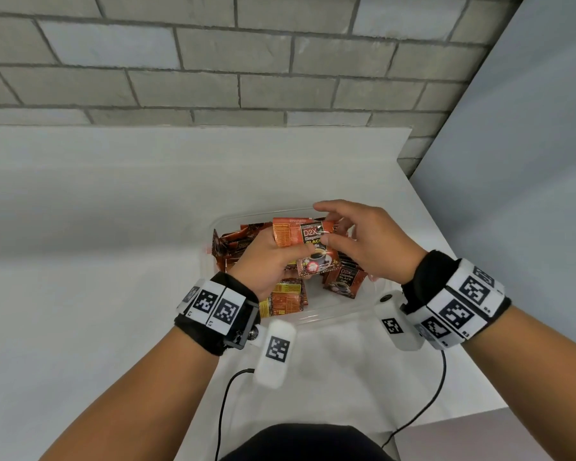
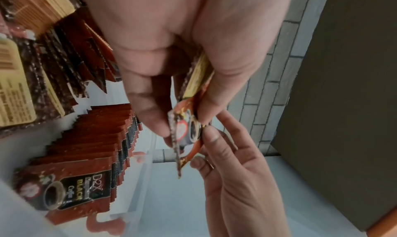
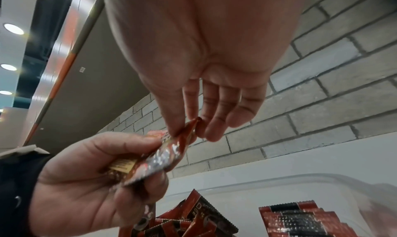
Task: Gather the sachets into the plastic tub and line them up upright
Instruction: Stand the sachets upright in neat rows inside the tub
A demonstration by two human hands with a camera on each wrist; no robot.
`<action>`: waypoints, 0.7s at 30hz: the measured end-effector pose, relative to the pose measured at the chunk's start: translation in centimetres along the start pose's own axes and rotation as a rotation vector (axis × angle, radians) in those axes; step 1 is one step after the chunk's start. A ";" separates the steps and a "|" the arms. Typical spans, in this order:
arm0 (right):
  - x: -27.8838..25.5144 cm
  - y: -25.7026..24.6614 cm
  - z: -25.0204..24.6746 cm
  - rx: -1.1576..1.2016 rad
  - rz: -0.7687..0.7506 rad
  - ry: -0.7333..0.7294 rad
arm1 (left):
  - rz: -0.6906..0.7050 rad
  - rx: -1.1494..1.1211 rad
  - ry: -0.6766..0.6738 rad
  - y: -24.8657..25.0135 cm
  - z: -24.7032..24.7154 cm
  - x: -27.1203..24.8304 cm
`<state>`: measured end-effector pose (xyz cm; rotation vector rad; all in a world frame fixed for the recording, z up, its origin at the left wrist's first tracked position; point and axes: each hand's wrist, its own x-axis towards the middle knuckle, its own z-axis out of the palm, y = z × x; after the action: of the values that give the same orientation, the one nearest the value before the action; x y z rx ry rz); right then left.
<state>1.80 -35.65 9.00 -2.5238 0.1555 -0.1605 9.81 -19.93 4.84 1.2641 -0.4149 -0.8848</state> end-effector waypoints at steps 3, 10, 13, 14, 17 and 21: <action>-0.2 0.4 -0.8 0.021 0.046 -0.059 | -0.003 0.046 0.068 -0.2 -0.3 0.1; -1.7 3.0 0.1 -0.377 0.185 -0.387 | -0.022 -0.057 0.202 -0.5 -1.8 0.2; -1.5 3.3 1.2 -0.585 0.164 -0.437 | -0.029 -0.041 0.176 -0.8 -1.6 0.2; -1.4 3.4 1.5 -0.639 0.151 -0.446 | -0.035 -0.038 0.168 -0.8 -1.6 0.2; -1.1 3.6 2.2 -0.789 0.100 -0.470 | -0.046 -0.031 0.154 -0.9 -1.7 0.0; -1.1 3.7 2.3 -0.938 0.015 -0.462 | -0.048 -0.038 0.153 -0.8 -1.9 0.0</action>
<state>0.80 -37.18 4.90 -3.3872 0.0658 0.6477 10.83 -18.73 3.56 1.3014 -0.2468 -0.8266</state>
